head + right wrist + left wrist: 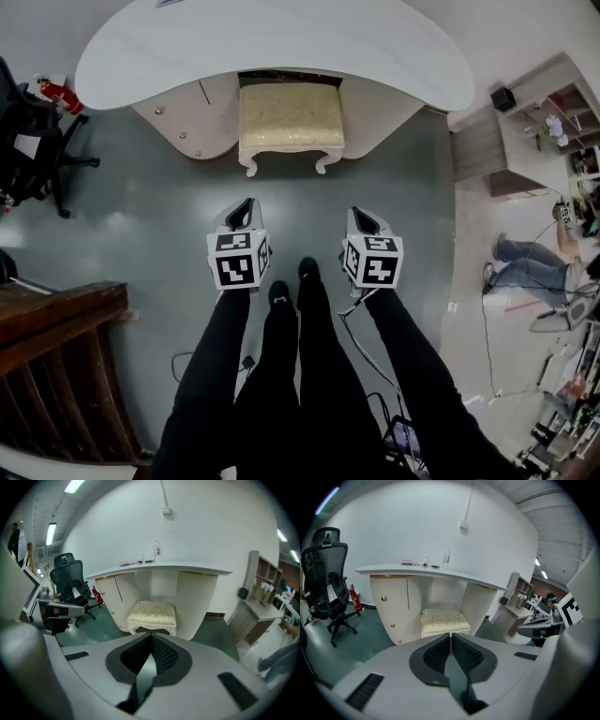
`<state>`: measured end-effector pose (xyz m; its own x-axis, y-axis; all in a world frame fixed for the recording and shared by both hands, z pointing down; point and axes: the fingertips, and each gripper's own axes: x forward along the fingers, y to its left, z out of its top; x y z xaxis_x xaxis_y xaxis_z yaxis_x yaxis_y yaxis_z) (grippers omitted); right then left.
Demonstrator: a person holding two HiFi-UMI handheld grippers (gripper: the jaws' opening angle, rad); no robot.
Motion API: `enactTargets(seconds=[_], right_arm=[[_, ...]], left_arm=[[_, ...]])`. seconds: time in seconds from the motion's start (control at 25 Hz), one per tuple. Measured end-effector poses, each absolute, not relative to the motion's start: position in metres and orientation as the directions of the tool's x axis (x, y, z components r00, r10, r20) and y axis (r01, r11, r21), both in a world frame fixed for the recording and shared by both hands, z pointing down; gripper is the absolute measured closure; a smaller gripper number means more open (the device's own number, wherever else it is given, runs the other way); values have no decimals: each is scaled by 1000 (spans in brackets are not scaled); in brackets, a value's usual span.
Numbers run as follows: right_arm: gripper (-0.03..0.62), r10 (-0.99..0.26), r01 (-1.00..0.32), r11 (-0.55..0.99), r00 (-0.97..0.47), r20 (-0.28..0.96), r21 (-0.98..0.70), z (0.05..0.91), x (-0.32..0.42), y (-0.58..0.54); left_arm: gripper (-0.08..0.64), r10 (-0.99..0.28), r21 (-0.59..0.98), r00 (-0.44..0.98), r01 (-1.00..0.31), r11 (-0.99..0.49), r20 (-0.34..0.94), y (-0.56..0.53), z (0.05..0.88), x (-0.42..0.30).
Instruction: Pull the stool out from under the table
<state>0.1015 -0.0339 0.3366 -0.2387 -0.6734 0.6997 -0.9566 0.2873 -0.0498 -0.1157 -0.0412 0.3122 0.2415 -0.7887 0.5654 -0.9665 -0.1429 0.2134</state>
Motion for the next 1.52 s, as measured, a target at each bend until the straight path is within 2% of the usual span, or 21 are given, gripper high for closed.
enactTargets(seconds=[0.12, 0.56, 0.64, 0.76, 0.88, 1.12, 1.24, 1.52], right_arm=[[589, -654, -955, 292, -240, 718, -54, 372, 98, -63], [588, -590, -966, 259, -142, 795, 20, 519, 121, -161], [509, -572, -965, 261, -133, 809, 26, 543, 122, -176], [482, -538, -957, 289, -138, 831, 28, 576, 118, -195], [445, -505, -951, 309, -136, 853, 31, 606, 113, -208], [374, -507, -957, 288, -112, 855, 45, 641, 120, -237], [353, -502, -962, 267, -90, 860, 54, 657, 131, -249], [351, -504, -964, 255, -66, 861, 75, 678, 145, -278]], left_arm=[[543, -772, 203, 225, -971, -126, 594, -65, 350, -121], [386, -682, 145, 138, -988, -47, 718, -148, 507, -139], [348, -657, 146, 115, -989, -8, 745, -160, 536, -145], [305, -636, 121, 80, -992, 22, 768, -180, 570, -151], [265, -614, 50, 49, -999, -15, 788, -198, 601, -156], [233, -572, -27, 1, -999, -39, 820, -224, 648, -170], [224, -547, -37, -18, -999, -24, 837, -228, 667, -173], [221, -533, -64, -47, -998, -12, 845, -242, 692, -182]])
